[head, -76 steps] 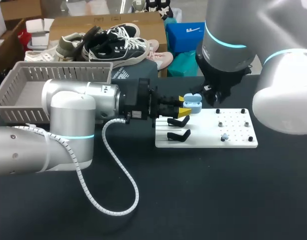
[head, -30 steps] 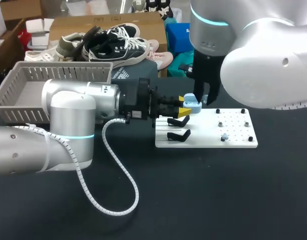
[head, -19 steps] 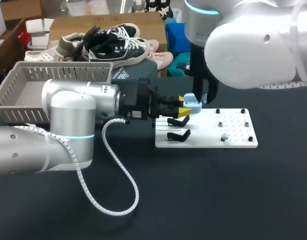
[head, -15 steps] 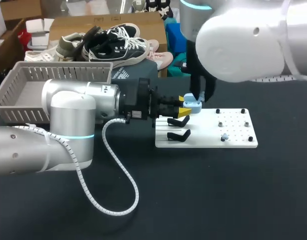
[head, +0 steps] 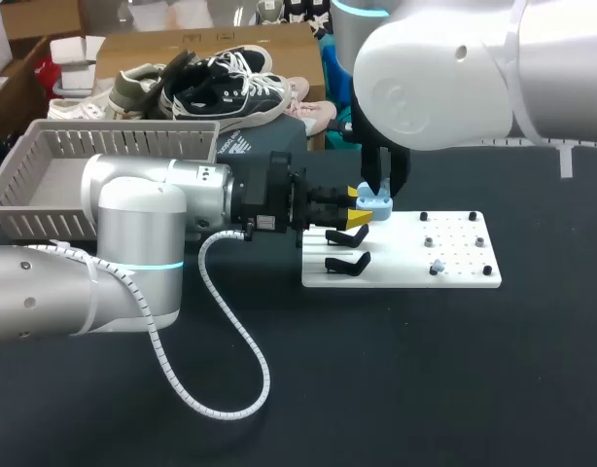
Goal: Pick up each earbud case from the left stands, insert the matching earbuds, close the lid, and place the case in the box.
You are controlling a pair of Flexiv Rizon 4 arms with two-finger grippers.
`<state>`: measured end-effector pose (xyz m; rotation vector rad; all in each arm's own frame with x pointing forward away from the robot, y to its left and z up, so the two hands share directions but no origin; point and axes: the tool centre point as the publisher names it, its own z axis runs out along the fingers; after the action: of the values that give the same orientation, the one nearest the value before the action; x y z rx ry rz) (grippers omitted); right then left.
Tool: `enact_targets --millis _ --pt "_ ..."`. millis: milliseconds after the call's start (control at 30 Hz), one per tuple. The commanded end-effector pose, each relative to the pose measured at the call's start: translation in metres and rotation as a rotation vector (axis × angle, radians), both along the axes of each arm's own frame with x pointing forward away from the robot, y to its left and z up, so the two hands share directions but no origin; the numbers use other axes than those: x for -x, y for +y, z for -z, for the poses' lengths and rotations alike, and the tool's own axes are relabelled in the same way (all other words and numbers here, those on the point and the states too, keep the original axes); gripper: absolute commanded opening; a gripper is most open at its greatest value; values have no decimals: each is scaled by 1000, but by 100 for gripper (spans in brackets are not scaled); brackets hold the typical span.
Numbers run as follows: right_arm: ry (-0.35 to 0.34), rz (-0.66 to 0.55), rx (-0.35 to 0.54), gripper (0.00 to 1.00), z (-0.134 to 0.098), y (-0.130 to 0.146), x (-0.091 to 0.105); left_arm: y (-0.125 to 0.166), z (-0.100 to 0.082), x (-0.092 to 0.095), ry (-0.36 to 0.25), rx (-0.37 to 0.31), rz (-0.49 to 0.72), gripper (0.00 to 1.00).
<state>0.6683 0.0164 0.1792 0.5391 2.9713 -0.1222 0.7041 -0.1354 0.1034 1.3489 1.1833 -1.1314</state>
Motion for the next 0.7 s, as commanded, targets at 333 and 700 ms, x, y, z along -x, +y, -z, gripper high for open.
enact_targets --millis 333,700 --pt "-31 -21 -7 0 -2 7 -3 0 0 2 -2 1 -6 0" --pt "-13 -48 -8 0 7 10 -7 0 0 2 -2 1 -6 0"
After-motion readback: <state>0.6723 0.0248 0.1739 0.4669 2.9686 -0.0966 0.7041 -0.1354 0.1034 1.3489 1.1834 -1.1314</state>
